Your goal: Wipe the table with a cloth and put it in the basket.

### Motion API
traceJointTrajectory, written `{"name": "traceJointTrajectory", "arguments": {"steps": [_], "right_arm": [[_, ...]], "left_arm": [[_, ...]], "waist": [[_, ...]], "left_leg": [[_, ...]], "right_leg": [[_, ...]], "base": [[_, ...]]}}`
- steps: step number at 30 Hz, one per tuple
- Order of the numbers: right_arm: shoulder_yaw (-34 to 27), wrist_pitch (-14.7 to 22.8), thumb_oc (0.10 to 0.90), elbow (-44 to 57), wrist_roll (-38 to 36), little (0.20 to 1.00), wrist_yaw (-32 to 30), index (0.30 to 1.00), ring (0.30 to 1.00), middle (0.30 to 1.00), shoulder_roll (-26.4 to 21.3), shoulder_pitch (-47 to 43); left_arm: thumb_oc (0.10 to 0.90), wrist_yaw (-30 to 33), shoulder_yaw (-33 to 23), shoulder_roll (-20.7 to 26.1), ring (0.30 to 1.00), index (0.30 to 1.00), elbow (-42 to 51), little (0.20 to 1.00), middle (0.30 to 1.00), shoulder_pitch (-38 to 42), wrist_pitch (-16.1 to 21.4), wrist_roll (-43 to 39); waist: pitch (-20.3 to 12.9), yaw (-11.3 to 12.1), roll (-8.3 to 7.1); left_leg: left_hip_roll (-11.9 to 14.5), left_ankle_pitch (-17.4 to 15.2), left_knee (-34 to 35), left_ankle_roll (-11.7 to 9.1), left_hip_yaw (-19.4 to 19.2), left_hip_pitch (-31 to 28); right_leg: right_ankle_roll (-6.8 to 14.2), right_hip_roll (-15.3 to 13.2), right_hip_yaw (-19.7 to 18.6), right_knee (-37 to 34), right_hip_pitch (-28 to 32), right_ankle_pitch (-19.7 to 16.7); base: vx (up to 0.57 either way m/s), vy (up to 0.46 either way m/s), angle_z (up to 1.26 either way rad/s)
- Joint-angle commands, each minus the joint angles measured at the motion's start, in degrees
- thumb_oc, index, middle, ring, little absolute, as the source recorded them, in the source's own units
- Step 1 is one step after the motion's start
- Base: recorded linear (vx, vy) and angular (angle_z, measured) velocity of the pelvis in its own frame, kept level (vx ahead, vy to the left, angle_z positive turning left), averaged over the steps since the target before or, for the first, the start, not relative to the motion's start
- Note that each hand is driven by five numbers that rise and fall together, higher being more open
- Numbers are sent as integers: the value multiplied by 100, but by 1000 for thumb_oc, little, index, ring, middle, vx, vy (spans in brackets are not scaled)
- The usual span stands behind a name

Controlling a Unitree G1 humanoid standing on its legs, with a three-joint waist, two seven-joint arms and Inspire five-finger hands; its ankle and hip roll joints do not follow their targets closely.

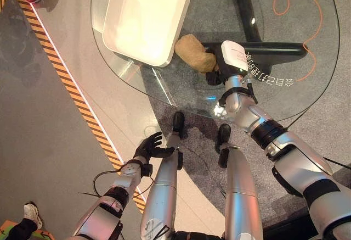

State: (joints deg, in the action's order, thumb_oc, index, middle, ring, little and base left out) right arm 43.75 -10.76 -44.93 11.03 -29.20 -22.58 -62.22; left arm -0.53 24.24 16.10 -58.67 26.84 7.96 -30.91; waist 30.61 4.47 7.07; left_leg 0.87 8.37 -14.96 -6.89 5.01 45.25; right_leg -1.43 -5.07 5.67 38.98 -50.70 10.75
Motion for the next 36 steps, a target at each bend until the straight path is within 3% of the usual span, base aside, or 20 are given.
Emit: {"name": "traceJointTrajectory", "arguments": {"steps": [1,6,17,36], "right_arm": [[89,283,100,-118,-273,200,-560,300,300,300,216,-91],[-352,361,100,-721,-811,200,-1199,300,300,300,-82,-348],[-1075,336,100,-1384,-1540,200,-1935,300,300,300,-840,-687],[-2066,831,100,-2454,-2171,200,-2430,300,300,300,-1798,-503]], "left_arm": [[800,26,44,-46,900,900,-290,900,900,9,132,-154],[800,24,69,-65,900,900,-368,900,900,-15,232,-197],[800,4,37,69,900,900,-292,900,900,-88,217,-348],[800,-93,-111,403,900,900,-146,900,900,-118,118,-429]], "waist": [[-81,-52,133],[-81,-25,148],[-81,-32,122],[-81,-99,30]], "left_leg": [[-508,-688,-813,568,-500,24],[-476,-702,-804,581,-497,10],[-443,-783,-868,630,-490,48],[-411,-872,-882,687,-427,123]], "right_leg": [[193,178,50,-1050,200,-772],[215,168,60,-1052,210,-802],[226,204,46,-997,163,-800],[249,256,41,-1039,143,-768]], "base": [[0,0,0],[0,0,0],[-3,2,1],[-1,-5,0]]}}
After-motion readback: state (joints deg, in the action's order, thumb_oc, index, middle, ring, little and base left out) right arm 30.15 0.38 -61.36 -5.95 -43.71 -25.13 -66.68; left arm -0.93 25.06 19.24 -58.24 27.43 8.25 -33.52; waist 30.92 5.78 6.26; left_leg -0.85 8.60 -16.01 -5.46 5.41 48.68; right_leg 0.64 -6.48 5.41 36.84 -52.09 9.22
